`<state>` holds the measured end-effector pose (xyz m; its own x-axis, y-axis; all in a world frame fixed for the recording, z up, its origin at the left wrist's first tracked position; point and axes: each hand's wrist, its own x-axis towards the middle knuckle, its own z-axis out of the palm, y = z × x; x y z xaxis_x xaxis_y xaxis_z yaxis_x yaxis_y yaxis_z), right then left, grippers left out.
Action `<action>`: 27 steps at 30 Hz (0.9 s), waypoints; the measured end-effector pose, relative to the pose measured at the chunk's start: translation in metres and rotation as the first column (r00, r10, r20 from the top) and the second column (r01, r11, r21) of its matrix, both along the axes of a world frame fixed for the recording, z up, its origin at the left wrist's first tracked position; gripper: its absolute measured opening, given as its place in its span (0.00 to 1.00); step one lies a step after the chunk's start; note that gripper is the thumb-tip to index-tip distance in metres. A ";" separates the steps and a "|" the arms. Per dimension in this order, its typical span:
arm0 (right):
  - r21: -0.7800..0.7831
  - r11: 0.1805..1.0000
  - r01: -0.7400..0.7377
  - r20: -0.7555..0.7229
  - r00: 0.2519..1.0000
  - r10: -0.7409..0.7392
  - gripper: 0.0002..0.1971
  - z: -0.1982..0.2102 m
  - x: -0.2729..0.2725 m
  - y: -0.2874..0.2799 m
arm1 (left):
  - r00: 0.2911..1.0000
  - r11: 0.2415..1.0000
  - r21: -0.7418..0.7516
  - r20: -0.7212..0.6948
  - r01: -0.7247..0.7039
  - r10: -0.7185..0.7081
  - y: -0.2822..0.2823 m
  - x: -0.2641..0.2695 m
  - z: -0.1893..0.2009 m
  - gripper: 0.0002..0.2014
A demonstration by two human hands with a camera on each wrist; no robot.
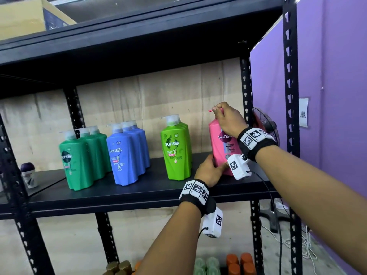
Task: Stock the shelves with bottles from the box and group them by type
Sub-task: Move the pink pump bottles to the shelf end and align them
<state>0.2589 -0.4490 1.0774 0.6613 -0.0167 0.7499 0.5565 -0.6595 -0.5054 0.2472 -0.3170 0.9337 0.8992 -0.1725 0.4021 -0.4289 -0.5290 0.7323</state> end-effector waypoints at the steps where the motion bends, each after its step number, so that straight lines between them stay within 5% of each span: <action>1: 0.005 1.000 0.001 0.001 1.000 -0.001 0.16 0.000 -0.001 0.000 | 1.000 1.000 0.004 0.001 -0.001 0.001 0.000 -0.001 0.001 0.31; 17: 0.015 0.999 -0.051 -0.026 0.998 0.051 0.09 0.003 -0.011 -0.003 | 1.000 0.999 0.048 0.018 -0.019 0.018 -0.001 -0.003 0.000 0.32; 24: 0.064 0.998 -0.027 0.015 1.000 0.026 0.31 -0.011 -0.023 -0.006 | 0.989 0.995 -0.072 0.126 -0.066 0.075 -0.001 -0.015 0.002 0.33; 27: 0.049 0.999 0.008 0.084 0.996 -0.012 0.32 -0.025 -0.034 -0.012 | 0.978 0.991 -0.115 0.184 -0.074 0.095 -0.001 -0.025 0.005 0.29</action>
